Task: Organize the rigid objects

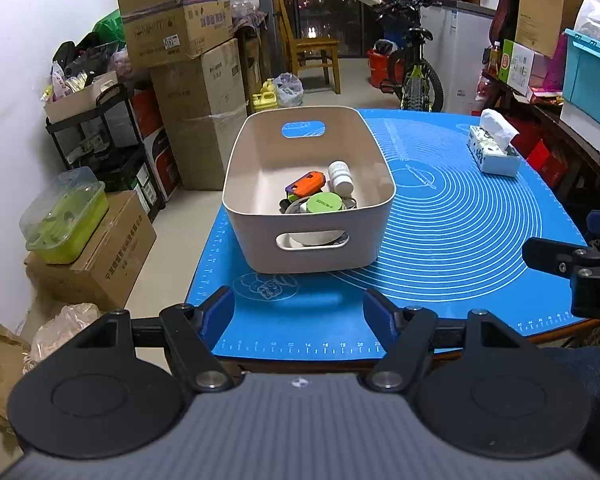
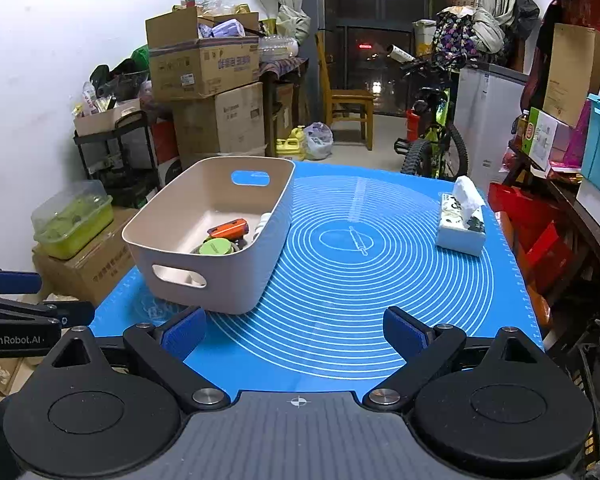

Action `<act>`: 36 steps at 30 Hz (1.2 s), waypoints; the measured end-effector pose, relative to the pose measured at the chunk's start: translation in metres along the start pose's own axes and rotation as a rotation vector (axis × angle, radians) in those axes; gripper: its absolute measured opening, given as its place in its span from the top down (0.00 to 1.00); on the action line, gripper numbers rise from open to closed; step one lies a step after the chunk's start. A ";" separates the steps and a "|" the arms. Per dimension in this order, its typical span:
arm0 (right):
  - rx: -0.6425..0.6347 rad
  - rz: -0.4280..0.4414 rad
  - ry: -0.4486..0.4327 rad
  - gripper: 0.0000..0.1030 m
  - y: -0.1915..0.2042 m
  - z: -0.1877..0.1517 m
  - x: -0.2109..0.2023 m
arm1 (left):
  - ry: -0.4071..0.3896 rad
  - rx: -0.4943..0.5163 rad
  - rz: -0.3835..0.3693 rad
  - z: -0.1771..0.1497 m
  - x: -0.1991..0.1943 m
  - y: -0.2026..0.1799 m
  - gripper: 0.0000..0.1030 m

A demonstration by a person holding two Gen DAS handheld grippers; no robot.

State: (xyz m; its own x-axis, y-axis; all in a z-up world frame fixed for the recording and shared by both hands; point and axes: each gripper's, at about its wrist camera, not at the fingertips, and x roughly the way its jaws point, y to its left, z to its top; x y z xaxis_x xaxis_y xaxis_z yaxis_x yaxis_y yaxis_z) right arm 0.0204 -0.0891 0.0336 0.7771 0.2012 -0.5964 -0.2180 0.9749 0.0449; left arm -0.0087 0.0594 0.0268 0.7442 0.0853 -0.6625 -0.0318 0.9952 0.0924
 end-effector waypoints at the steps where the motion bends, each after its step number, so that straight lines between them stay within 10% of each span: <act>1: 0.001 -0.002 -0.003 0.07 0.001 -0.001 -0.001 | -0.007 -0.002 0.000 -0.002 -0.001 -0.001 0.30; 36: 0.001 0.010 -0.012 0.07 0.005 -0.019 -0.001 | 0.013 0.000 0.006 -0.024 0.011 -0.005 0.30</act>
State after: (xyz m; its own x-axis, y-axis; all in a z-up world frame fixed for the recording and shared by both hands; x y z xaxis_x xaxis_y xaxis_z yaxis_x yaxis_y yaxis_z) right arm 0.0069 -0.0861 0.0192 0.7819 0.2125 -0.5860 -0.2253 0.9729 0.0522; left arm -0.0165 0.0570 0.0010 0.7355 0.0915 -0.6713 -0.0361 0.9947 0.0960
